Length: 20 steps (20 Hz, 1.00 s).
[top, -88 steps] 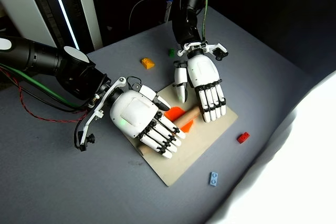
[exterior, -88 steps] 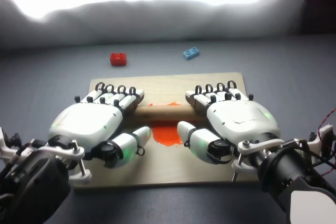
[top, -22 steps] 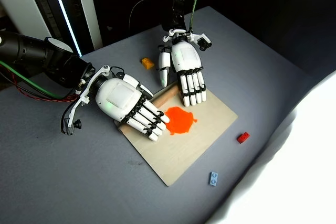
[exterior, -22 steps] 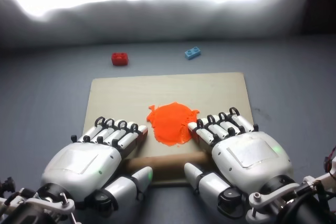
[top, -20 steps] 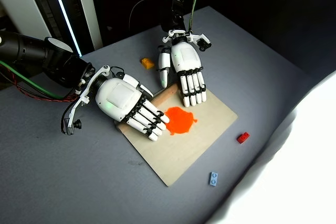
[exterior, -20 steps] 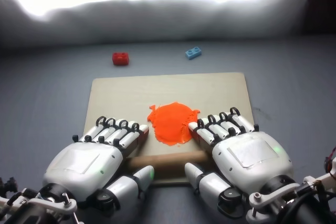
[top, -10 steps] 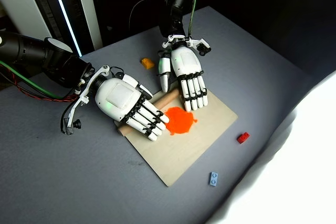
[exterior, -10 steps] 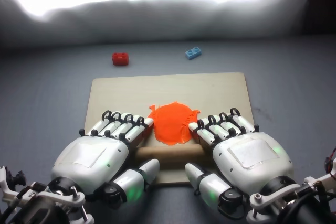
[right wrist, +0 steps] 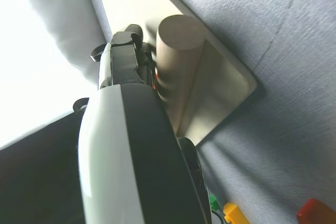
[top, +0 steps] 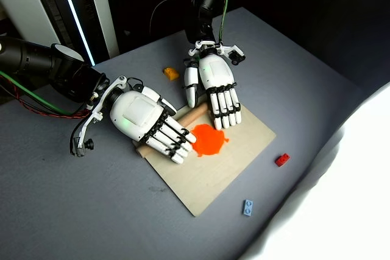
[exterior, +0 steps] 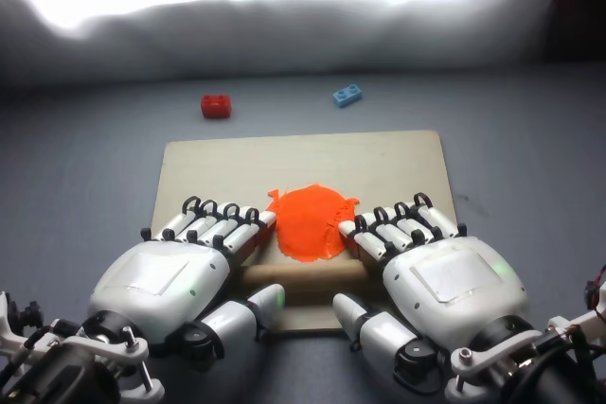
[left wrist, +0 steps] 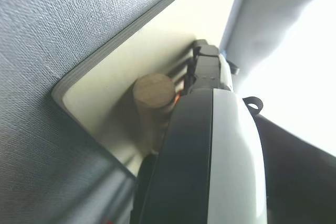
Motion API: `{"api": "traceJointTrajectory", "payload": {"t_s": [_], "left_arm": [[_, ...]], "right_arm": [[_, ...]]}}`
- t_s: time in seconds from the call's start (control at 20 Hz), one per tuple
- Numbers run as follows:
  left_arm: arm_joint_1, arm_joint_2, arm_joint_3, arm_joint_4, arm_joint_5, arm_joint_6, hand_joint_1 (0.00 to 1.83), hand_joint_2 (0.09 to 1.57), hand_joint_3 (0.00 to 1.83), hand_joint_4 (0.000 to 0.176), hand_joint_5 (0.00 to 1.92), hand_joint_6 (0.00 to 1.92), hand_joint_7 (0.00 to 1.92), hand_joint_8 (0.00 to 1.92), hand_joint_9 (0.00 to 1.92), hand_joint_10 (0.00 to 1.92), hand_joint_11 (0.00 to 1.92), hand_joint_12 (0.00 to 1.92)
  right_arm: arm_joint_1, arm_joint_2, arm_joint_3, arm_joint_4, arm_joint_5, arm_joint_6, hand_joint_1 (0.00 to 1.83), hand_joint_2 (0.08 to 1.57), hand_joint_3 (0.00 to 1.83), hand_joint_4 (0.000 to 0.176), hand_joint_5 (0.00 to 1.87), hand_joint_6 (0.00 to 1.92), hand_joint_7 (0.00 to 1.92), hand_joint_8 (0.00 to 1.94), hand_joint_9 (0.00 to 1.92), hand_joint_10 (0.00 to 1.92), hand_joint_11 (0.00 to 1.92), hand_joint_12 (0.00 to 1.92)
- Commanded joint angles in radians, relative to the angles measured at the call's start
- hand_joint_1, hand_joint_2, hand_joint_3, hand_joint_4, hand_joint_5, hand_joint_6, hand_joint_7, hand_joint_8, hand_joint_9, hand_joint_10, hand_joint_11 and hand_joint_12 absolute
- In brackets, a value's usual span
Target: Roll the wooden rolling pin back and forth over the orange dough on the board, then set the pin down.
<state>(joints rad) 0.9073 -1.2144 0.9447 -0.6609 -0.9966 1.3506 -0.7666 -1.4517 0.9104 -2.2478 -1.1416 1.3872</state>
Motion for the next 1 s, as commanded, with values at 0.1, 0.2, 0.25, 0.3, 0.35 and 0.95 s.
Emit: {"api": "traceJointTrajectory", "payload": {"t_s": [0.1,0.2,0.25,0.3,0.35,0.95], "left_arm": [[-0.015,0.022,-0.010,0.017,-0.007,-0.010,0.00,1.57,0.00,0.000,0.11,0.00,0.15,0.00,0.12,0.00,0.00,0.15],[-0.026,0.032,-0.013,0.017,0.005,-0.016,0.00,1.57,0.00,0.000,0.13,0.00,0.17,0.00,0.13,0.00,0.00,0.18],[-0.032,0.036,-0.015,0.017,0.010,-0.019,0.00,1.56,0.00,0.000,0.13,0.00,0.16,0.00,0.13,0.00,0.00,0.19],[-0.041,0.041,-0.017,0.017,0.019,-0.019,0.00,1.57,0.00,0.000,0.13,0.00,0.16,0.00,0.13,0.00,0.00,0.19],[-0.047,0.045,-0.019,0.017,0.025,-0.019,0.00,1.57,0.00,0.000,0.12,0.00,0.15,0.00,0.12,0.00,0.00,0.19],[-0.237,0.189,-0.064,0.038,0.188,0.010,0.00,1.57,0.00,0.000,0.13,0.00,0.18,0.01,0.14,0.01,0.00,0.13]], "right_arm": [[0.025,0.014,0.003,-0.055,-0.078,0.004,0.00,1.57,0.05,0.000,0.25,0.01,0.26,0.00,0.21,0.01,0.00,0.44],[0.039,0.021,0.003,-0.056,-0.085,0.006,0.00,1.57,0.05,0.000,0.26,0.01,0.27,0.00,0.22,0.01,0.00,0.47],[0.045,0.025,0.002,-0.058,-0.089,0.007,0.00,1.57,0.06,0.000,0.25,0.00,0.26,0.00,0.22,0.01,0.00,0.44],[0.051,0.029,0.002,-0.060,-0.095,0.008,0.00,1.57,0.06,0.000,0.24,0.00,0.25,0.00,0.21,0.00,0.00,0.40],[0.057,0.033,0.002,-0.064,-0.099,0.010,0.00,1.57,0.06,0.000,0.24,0.00,0.25,0.00,0.21,0.00,0.00,0.41],[0.105,0.112,-0.015,-0.172,-0.157,0.060,0.00,1.57,0.04,0.000,0.24,0.01,0.26,0.01,0.19,0.00,0.00,0.38]]}}
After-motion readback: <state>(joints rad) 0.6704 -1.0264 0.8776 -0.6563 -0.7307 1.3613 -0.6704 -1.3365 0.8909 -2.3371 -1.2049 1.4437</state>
